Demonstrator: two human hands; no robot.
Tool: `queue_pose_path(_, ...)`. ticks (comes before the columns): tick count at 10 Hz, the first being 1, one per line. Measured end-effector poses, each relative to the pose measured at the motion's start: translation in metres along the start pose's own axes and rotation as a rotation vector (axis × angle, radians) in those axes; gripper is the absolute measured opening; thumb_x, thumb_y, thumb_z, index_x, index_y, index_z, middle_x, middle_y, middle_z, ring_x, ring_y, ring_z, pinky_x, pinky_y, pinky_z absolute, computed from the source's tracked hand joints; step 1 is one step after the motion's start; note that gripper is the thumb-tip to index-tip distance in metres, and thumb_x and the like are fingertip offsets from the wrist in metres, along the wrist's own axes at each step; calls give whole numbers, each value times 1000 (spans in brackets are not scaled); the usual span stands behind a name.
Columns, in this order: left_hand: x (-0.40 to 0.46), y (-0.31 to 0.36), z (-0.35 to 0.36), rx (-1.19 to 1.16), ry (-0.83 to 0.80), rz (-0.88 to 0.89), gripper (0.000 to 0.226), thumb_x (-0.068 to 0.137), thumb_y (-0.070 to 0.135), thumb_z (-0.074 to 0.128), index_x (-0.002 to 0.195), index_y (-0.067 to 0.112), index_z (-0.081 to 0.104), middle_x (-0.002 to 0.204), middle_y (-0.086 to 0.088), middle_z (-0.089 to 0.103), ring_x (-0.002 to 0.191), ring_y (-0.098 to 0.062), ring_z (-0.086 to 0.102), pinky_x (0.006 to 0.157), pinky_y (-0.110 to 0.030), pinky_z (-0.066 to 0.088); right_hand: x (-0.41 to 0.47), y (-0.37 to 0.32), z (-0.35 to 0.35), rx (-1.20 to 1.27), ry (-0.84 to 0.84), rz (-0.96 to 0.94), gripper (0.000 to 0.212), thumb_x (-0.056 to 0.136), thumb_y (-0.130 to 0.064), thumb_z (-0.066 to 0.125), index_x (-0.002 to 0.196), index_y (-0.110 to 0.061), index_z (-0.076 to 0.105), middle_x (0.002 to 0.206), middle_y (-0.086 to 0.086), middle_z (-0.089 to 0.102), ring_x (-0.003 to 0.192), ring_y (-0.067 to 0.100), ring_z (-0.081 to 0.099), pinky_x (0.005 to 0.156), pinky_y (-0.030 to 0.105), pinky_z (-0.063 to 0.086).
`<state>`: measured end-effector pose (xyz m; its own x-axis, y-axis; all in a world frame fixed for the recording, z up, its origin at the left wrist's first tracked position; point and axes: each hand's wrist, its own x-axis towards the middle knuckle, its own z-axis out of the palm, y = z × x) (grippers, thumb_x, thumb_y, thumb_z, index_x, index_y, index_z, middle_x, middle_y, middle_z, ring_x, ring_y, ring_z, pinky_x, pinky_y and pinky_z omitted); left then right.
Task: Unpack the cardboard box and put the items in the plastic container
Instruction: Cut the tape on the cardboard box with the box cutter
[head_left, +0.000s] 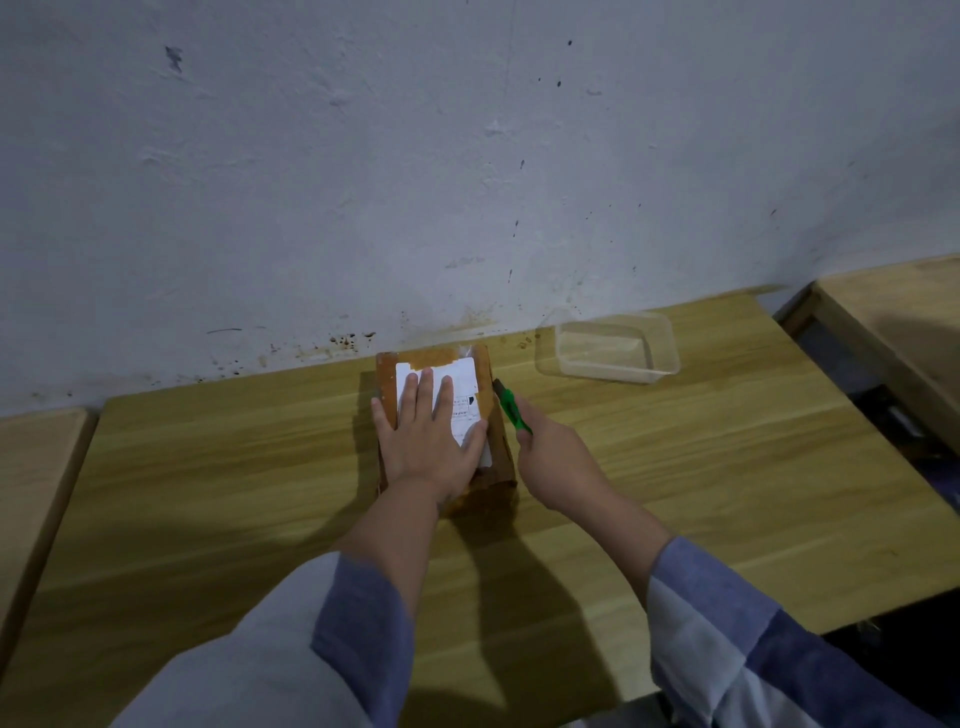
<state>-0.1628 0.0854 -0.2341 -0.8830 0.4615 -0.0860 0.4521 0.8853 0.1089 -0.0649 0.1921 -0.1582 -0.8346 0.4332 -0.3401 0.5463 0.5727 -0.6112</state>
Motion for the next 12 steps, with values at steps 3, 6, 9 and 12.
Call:
queue_pose_path(3,-1,0,-3,8,-23,0,75,91,68,10,153,28,-3,161,1,-15,146,-18,-19,114,-56,-12,-24,6,6,-10,33,-7,55,99,-13,33,150,-26,18,121,17,61,100,29,61,77,35,51)
queue_pose_path(6,0,0,-2,10,-21,4,76,91,68,10,153,28,-3,161,1,-14,146,-18,-18,113,-56,-13,-39,9,12,3,42,9,53,100,-16,31,150,-29,17,122,14,61,102,26,60,79,32,48)
queue_pose_path(9,0,0,-1,20,-17,9,77,90,70,9,153,28,-2,161,0,-13,147,-20,-17,112,-56,-13,-55,17,16,31,45,-19,54,99,-16,33,149,-30,20,127,10,60,107,26,59,83,33,48)
queue_pose_path(12,0,-1,-1,22,-27,11,78,89,71,8,153,28,-2,161,-1,-13,147,-20,-17,113,-57,-13,-65,26,23,38,77,-33,53,99,-18,34,148,-32,22,123,10,63,104,26,60,88,40,51)
